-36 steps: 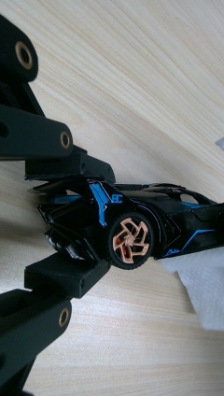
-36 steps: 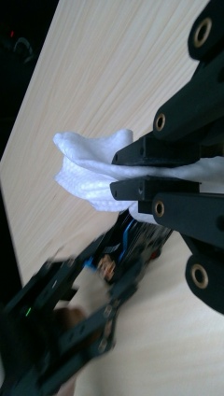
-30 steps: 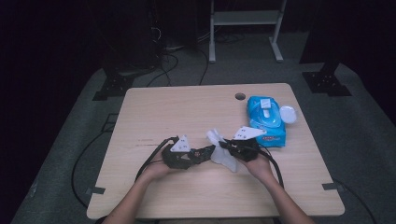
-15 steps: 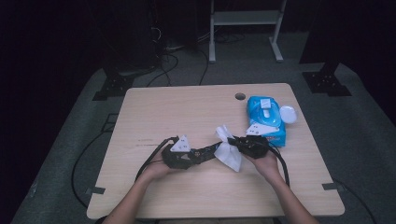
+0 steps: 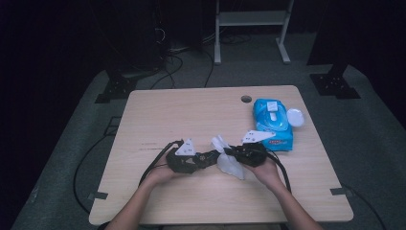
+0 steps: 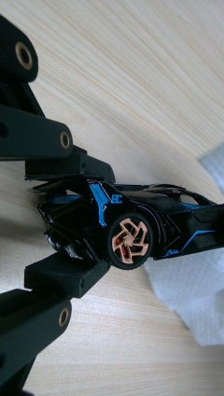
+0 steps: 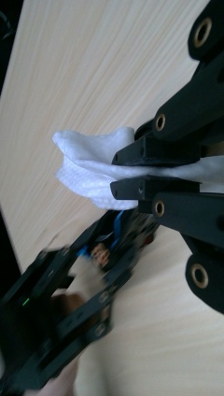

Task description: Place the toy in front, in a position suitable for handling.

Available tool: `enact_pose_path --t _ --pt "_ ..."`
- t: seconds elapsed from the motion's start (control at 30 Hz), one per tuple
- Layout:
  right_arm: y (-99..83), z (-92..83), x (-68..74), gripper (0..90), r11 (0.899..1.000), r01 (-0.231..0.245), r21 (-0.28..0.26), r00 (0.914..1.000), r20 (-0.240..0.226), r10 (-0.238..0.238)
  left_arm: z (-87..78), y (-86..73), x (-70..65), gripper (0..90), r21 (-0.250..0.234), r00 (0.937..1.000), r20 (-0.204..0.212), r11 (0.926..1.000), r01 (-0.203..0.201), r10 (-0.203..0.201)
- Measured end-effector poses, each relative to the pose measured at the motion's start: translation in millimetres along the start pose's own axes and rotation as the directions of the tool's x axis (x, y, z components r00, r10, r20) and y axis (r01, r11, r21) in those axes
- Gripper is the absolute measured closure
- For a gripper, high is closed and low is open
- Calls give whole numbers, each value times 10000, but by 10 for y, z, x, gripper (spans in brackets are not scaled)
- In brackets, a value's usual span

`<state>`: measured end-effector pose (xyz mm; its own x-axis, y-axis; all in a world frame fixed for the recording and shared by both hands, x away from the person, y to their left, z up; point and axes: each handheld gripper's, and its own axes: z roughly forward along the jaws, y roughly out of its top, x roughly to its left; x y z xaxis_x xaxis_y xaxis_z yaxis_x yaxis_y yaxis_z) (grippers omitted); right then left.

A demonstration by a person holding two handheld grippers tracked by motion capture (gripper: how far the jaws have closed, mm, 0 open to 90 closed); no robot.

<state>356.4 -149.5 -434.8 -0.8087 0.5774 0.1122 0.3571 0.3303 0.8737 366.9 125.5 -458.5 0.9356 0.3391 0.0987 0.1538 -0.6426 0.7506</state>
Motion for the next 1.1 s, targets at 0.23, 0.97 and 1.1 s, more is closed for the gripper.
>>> enact_pose_path --t 0.23,0.97,1.1 --pt "201 175 230 860 9985 521 -158 9973 -504 -528 -12 5 -12 579 1 10000 -54 10000 -53 53" --pt "196 -183 150 863 9976 357 -589 9991 -196 -369 -2 12 -7 580 -32 9999 -94 10000 -62 62" --pt "258 100 306 863 9977 629 -256 9957 -671 -645 -5 13 -15 580 -11 9999 -116 10000 -80 80"
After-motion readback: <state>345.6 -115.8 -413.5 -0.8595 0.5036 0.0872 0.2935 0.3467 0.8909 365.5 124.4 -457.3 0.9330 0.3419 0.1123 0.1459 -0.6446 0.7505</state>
